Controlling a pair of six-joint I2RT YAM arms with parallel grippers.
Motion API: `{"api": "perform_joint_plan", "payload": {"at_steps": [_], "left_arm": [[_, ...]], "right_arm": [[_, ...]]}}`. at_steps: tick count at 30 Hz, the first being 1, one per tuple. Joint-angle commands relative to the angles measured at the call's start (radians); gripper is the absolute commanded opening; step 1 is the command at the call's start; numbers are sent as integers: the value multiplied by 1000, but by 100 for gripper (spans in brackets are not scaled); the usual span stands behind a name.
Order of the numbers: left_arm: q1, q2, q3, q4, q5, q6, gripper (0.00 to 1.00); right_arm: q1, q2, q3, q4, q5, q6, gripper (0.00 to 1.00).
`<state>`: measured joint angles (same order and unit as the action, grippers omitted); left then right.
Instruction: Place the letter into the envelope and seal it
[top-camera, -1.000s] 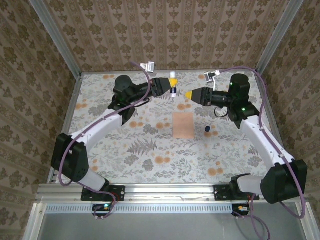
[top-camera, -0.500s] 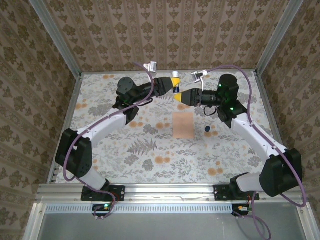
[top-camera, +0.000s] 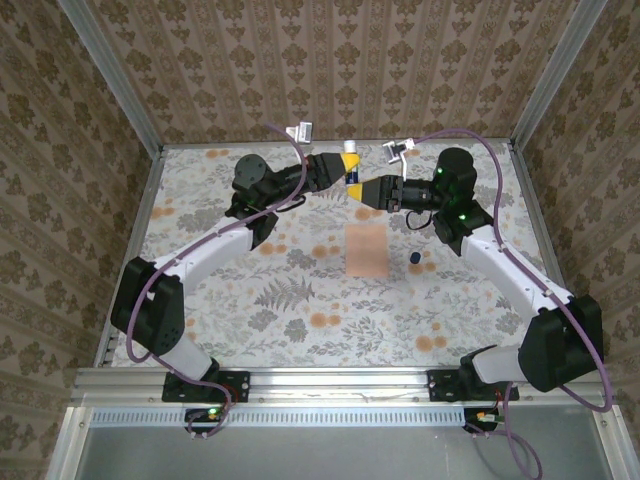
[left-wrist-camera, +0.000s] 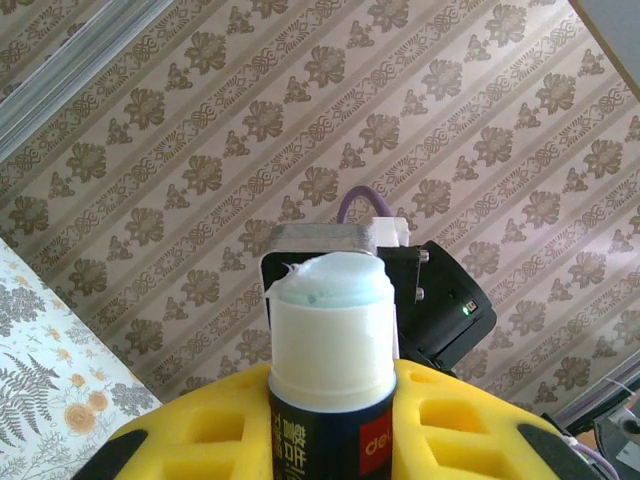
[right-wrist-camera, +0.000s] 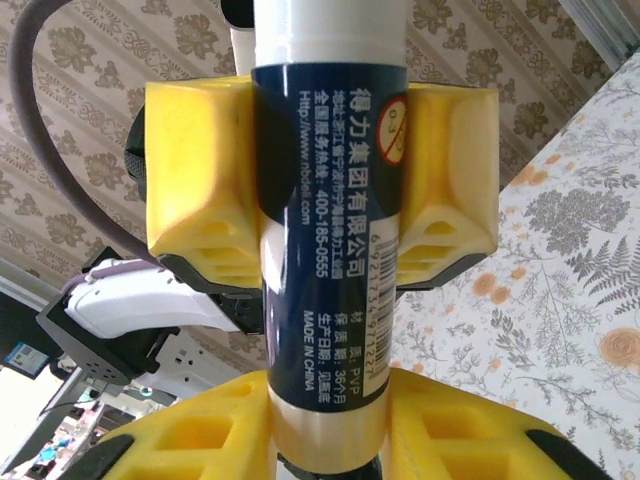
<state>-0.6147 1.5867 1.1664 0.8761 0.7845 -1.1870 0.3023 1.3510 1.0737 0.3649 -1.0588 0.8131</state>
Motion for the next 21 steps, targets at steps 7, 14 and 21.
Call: {"api": "perform_joint_plan", "payload": {"at_steps": [7, 14, 21], "left_arm": [[-9, 5, -1, 21, -10, -1, 0], [-30, 4, 29, -139, -24, 81, 0], [-78, -20, 96, -445, -129, 256, 0]], "right_arm": [[14, -38, 51, -41, 67, -72, 24], [69, -73, 132, -315, 207, -262, 23], [210, -61, 220, -549, 540, -435, 20]]}}
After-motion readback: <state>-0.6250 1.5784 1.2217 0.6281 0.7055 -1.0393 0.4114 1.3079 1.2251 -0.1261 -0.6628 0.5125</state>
